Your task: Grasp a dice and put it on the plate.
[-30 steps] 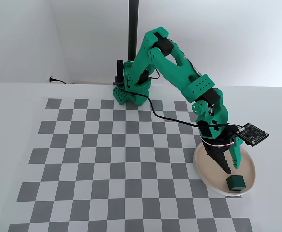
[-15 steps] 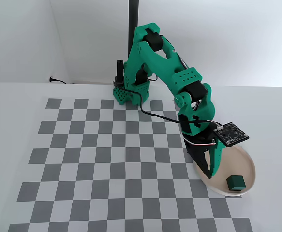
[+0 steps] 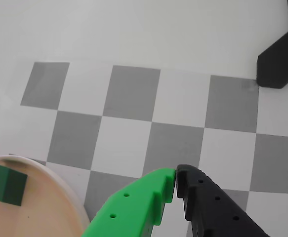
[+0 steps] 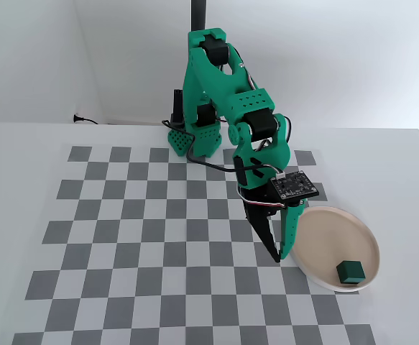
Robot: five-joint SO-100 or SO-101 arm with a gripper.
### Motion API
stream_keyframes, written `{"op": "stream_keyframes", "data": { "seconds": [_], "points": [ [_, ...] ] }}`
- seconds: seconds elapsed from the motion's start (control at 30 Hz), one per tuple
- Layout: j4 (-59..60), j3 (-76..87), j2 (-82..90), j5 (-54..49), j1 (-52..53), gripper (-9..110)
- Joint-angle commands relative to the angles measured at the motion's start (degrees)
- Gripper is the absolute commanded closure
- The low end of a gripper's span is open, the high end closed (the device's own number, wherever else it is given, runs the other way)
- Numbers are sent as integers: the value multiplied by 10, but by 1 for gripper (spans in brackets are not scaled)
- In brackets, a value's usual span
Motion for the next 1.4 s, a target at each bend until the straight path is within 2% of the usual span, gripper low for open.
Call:
{"op": "stream_keyframes", "data": {
  "seconds": [0.0,0.63,1.03,1.37],
  "points": [
    [-20,9,80,6,11,106],
    [-103,221,219,91,25,106],
    [-135,330,313,206,47,106],
    [-153,361,299,285,85,106]
  ]
}}
